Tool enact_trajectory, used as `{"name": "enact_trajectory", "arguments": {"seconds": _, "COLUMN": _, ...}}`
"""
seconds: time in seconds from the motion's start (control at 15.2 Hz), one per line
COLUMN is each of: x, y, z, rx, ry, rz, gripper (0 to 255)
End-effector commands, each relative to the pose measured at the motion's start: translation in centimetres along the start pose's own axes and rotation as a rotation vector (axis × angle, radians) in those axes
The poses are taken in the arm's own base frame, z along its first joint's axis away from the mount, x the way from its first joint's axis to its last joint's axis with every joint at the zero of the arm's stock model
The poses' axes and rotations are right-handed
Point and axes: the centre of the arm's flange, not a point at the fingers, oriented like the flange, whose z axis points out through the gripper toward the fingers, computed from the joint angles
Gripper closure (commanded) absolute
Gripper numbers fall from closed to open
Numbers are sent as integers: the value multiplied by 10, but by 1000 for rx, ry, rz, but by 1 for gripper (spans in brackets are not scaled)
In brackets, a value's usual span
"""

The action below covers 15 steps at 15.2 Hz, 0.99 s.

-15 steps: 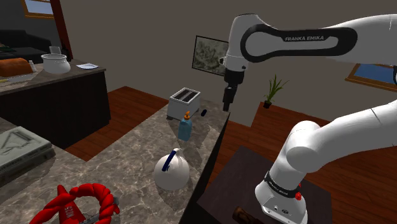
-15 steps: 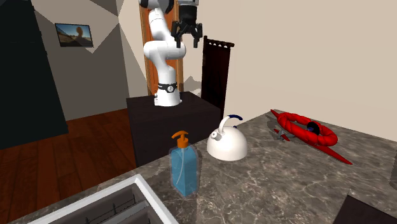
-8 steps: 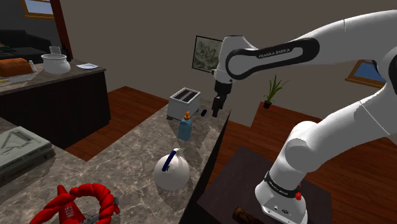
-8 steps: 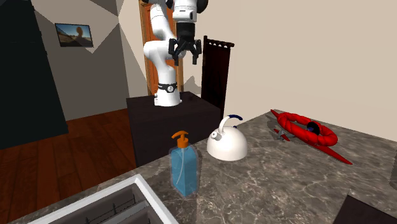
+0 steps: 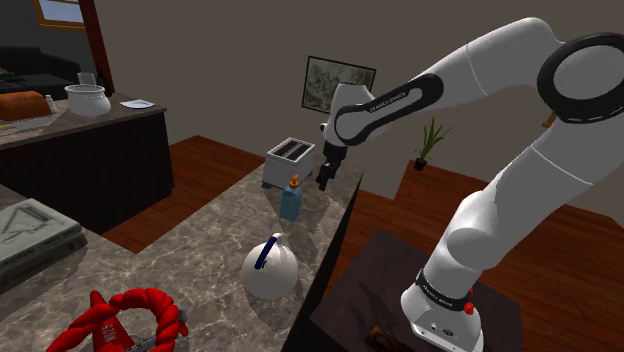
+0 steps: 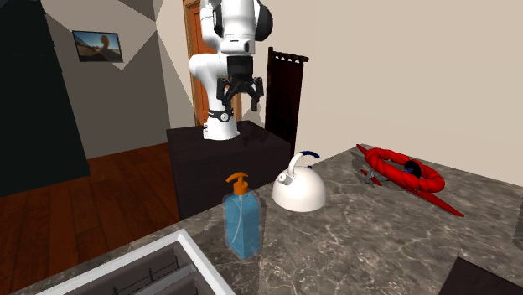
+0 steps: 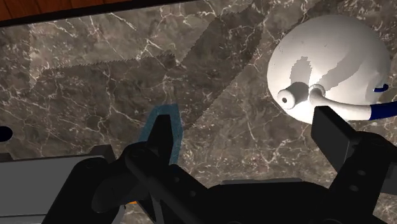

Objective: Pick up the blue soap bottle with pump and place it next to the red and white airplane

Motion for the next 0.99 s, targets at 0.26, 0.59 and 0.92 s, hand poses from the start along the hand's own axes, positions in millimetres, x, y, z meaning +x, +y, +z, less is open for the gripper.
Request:
{"name": "enact_trajectory", "arguments": {"seconds": 0.26, "x": 36, "y": 36, "z": 56, "rx": -9, "ry": 45, "rz": 11, "gripper": 0}}
{"name": "enact_trajectory", "arguments": {"seconds": 0.59, "x": 68, "y": 67, "z": 100, "rx": -15, "ry": 82, "rz": 20, "gripper": 0}}
{"name": "enact_trajectory", "arguments": {"seconds": 0.92, "x": 101, "y": 98, "z": 143, "rx": -21, "ry": 118, "rz": 29, "gripper": 0}}
